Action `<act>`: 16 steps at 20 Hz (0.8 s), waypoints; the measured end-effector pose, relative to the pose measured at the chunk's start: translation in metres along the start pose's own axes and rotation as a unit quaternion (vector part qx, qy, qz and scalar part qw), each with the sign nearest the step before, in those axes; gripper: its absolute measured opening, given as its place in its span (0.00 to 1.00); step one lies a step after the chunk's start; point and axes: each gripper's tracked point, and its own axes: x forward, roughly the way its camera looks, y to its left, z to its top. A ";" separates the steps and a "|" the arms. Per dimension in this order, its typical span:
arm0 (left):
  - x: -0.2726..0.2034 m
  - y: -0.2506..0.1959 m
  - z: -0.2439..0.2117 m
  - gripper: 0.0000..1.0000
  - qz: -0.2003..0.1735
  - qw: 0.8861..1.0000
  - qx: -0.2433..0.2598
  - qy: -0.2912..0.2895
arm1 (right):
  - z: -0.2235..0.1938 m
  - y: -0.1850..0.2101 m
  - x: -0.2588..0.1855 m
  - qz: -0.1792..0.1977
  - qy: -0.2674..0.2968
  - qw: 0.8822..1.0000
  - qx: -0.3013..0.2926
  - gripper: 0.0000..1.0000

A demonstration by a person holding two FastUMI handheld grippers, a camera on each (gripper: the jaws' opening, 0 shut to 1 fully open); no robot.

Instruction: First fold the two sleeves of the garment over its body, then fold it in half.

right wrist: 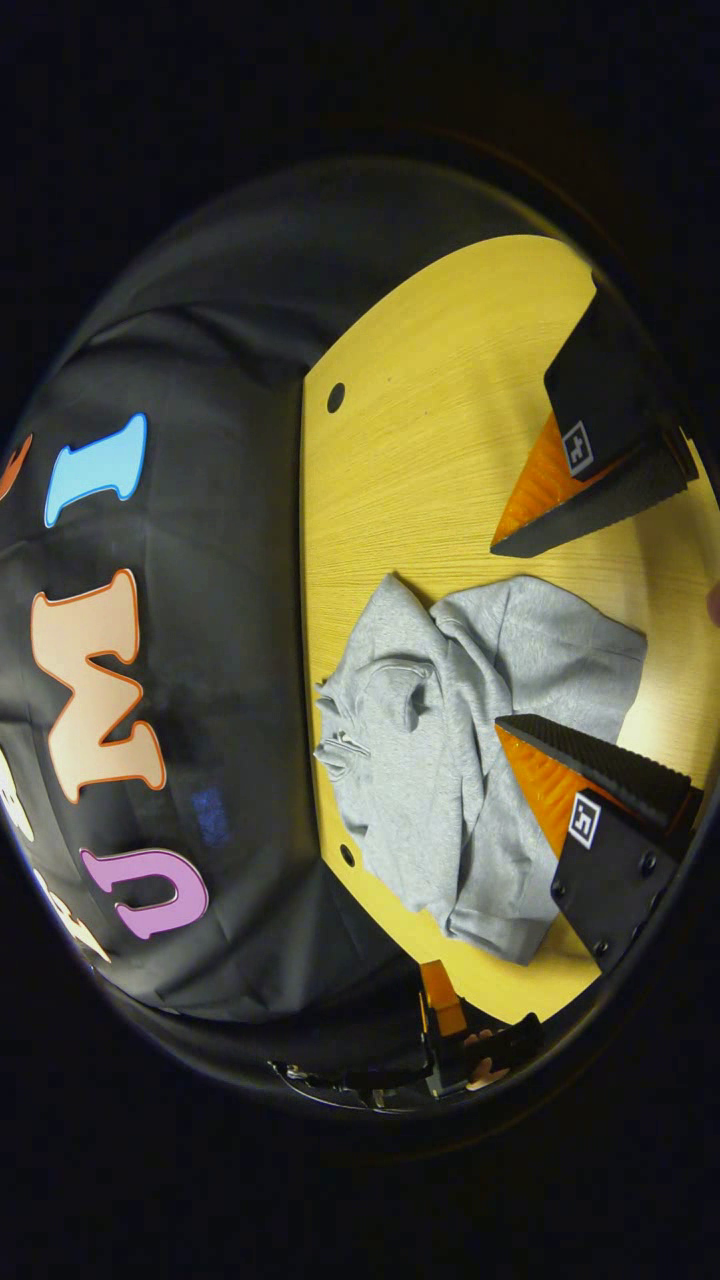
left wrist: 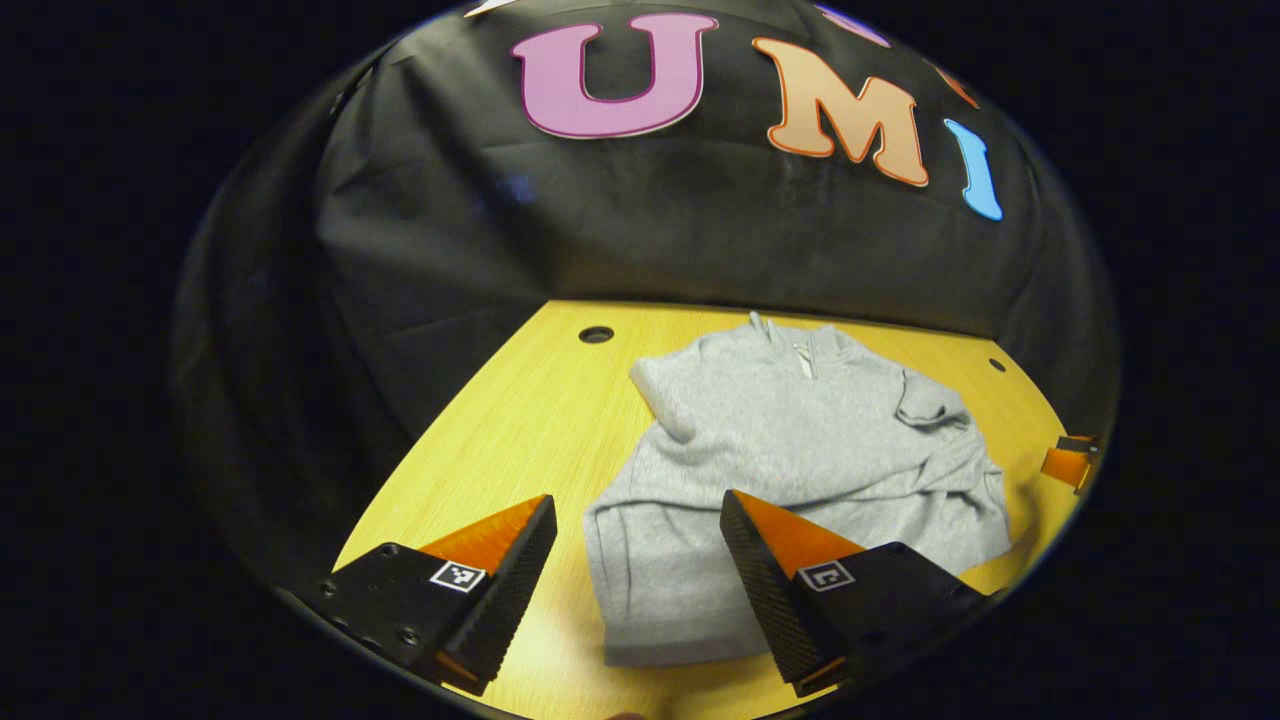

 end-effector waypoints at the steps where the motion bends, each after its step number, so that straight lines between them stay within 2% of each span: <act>1: 0.000 0.002 -0.012 0.97 -0.003 1.000 0.002 0.012 | -0.005 0.002 0.003 -0.002 0.005 1.000 -0.002 0.99; 2: 0.000 0.003 -0.022 0.97 -0.006 1.000 0.005 0.023 | -0.011 0.003 0.003 -0.004 0.011 1.000 -0.003 0.95; 4: 0.003 0.004 -0.042 0.97 -0.010 0.999 0.008 0.045 | -0.023 0.007 0.008 -0.006 0.025 1.000 -0.008 0.99; 6: 0.002 -0.003 -0.059 0.98 -0.021 0.998 0.006 0.062 | -0.038 0.008 0.011 -0.009 0.038 0.999 -0.016 0.95; 7: 0.003 -0.006 -0.064 0.97 -0.027 0.997 0.006 0.069 | -0.044 0.008 0.012 -0.011 0.047 0.999 -0.021 0.99; 9: 0.006 -0.008 -0.074 0.97 -0.031 0.996 0.008 0.078 | -0.055 0.008 0.016 -0.014 0.061 0.998 -0.027 0.94; 11: 0.008 -0.007 -0.080 0.97 -0.031 0.996 0.005 0.086 | -0.062 0.007 0.017 -0.015 0.070 0.997 -0.030 0.99; 13: 0.009 -0.007 -0.087 0.97 -0.032 0.995 -0.006 0.097 | -0.068 0.007 0.021 -0.017 0.080 0.996 -0.032 0.95; 15: 0.009 -0.010 -0.090 0.97 -0.038 0.994 -0.014 0.101 | -0.074 0.005 0.024 -0.019 0.088 0.995 -0.036 0.98; 16: 0.012 -0.010 -0.090 0.98 -0.041 0.994 -0.012 0.099 | -0.077 0.003 0.026 -0.021 0.093 0.995 -0.040 0.95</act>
